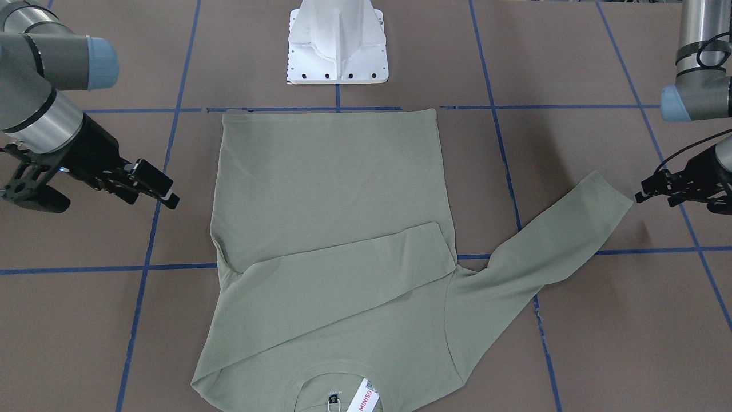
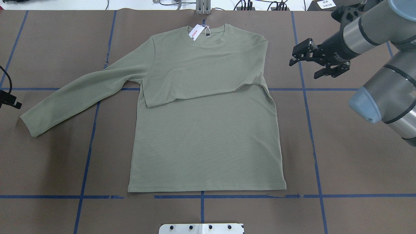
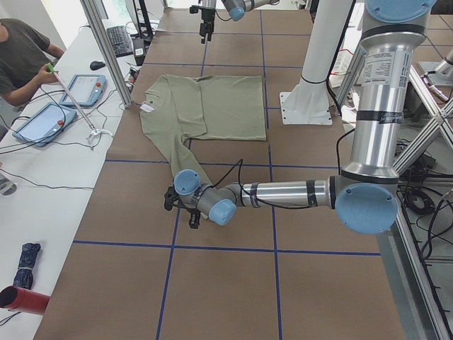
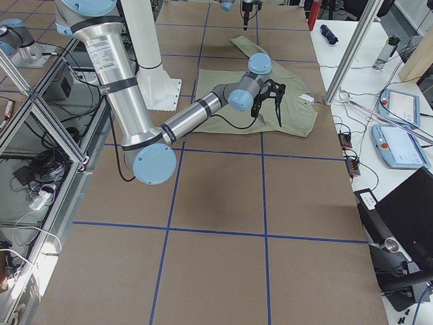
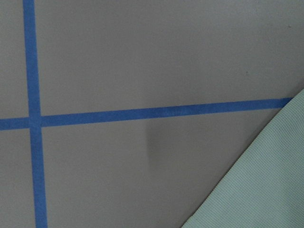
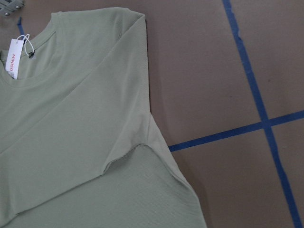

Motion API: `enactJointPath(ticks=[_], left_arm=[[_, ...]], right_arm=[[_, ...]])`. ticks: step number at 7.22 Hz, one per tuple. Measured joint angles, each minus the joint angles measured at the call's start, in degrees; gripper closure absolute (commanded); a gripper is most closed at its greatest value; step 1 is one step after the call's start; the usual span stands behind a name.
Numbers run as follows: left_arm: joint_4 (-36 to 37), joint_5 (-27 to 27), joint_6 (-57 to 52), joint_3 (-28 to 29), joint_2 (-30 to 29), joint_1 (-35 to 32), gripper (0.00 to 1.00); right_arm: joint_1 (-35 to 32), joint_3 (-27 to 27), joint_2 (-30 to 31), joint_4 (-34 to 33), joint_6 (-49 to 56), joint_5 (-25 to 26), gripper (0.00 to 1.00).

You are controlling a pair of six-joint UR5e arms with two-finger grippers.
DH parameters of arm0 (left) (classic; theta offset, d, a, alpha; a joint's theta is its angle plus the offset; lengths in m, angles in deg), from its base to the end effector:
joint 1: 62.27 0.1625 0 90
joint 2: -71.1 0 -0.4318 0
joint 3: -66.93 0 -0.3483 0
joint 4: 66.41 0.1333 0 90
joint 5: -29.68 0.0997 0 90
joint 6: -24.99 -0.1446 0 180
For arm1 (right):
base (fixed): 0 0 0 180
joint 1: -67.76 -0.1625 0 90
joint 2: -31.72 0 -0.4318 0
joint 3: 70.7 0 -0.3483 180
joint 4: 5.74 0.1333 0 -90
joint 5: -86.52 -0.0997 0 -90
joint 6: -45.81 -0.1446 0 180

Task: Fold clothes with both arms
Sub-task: 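Release the sleeve and raise the right gripper while the left gripper approaches, then grasp the cuff of the sleeve nearest the left gripper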

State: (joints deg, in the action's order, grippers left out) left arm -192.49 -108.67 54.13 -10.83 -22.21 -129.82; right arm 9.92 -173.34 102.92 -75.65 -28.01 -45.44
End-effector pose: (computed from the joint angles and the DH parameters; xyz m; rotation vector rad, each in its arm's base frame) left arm 0.1682 -0.4732 0.6877 0.0406 0.9375 0.0918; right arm -0.2791 -0.5126 0.3784 -0.0278 -1.0950 0.3245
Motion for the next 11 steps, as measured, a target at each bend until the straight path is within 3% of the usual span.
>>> enactJointPath(ticks=[5,6,7,11], left_arm=[[-0.08,0.05,-0.15,1.11,-0.11,4.29,0.4],[-0.14,0.09,-0.25,1.36,-0.11,4.45,0.59],[-0.19,0.1,-0.27,1.47,-0.12,4.49,1.0],[-0.05,-0.22,-0.31,-0.17,-0.7,4.51,1.0]], right_arm=[[-0.95,-0.25,1.82,0.3,2.7,-0.95,0.0],[-0.95,-0.27,1.79,0.3,2.71,-0.98,0.0],[-0.94,-0.27,1.74,0.3,2.71,-1.0,0.0],[-0.98,-0.36,1.71,0.3,2.71,-1.06,0.0]])
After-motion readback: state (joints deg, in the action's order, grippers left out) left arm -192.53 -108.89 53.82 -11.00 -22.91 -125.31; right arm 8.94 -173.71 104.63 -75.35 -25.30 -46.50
